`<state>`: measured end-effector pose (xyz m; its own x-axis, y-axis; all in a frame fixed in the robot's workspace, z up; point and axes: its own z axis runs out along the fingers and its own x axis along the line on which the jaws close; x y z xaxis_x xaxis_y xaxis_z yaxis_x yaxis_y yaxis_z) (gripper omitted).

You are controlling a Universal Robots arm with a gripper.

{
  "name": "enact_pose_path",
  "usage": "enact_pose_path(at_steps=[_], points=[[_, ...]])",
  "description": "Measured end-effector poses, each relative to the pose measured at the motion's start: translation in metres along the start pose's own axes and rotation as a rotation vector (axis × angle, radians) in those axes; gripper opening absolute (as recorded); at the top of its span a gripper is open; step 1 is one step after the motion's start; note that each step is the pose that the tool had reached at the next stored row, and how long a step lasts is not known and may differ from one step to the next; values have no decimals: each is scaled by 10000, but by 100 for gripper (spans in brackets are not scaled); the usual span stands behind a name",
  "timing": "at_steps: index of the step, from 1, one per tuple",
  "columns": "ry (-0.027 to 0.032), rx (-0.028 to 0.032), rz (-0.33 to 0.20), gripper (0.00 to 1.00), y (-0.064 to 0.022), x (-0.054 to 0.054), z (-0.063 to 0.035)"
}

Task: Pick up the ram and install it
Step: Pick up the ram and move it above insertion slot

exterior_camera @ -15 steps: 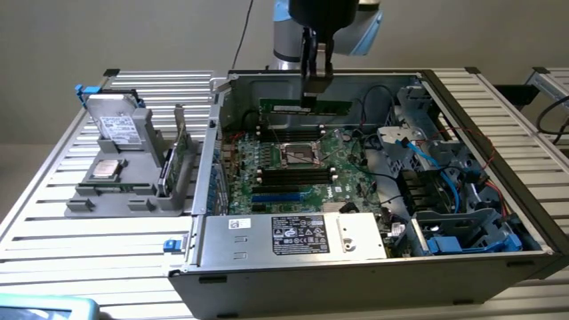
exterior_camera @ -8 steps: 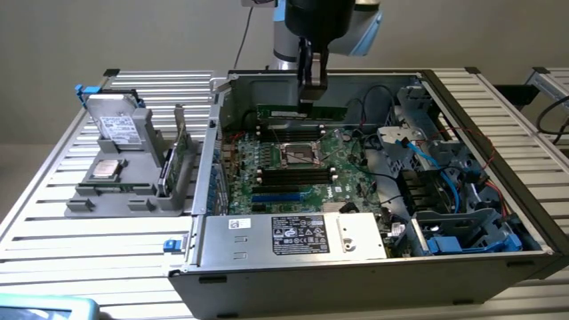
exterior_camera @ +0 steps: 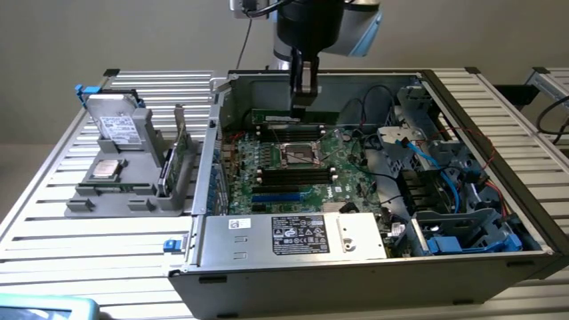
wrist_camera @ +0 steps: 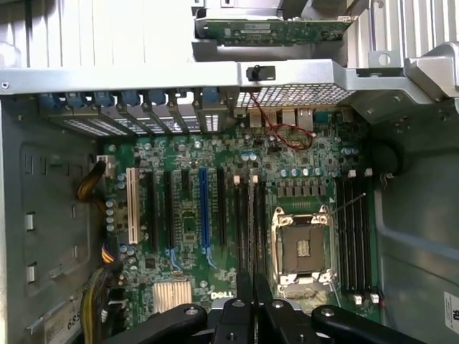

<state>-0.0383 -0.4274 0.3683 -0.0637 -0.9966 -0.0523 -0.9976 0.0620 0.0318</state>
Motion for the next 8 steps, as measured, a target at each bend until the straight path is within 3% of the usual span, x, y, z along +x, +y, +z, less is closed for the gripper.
enact_pose_path(at_steps=[8], points=[[12,-19,-362,13,-5,-29,147]])
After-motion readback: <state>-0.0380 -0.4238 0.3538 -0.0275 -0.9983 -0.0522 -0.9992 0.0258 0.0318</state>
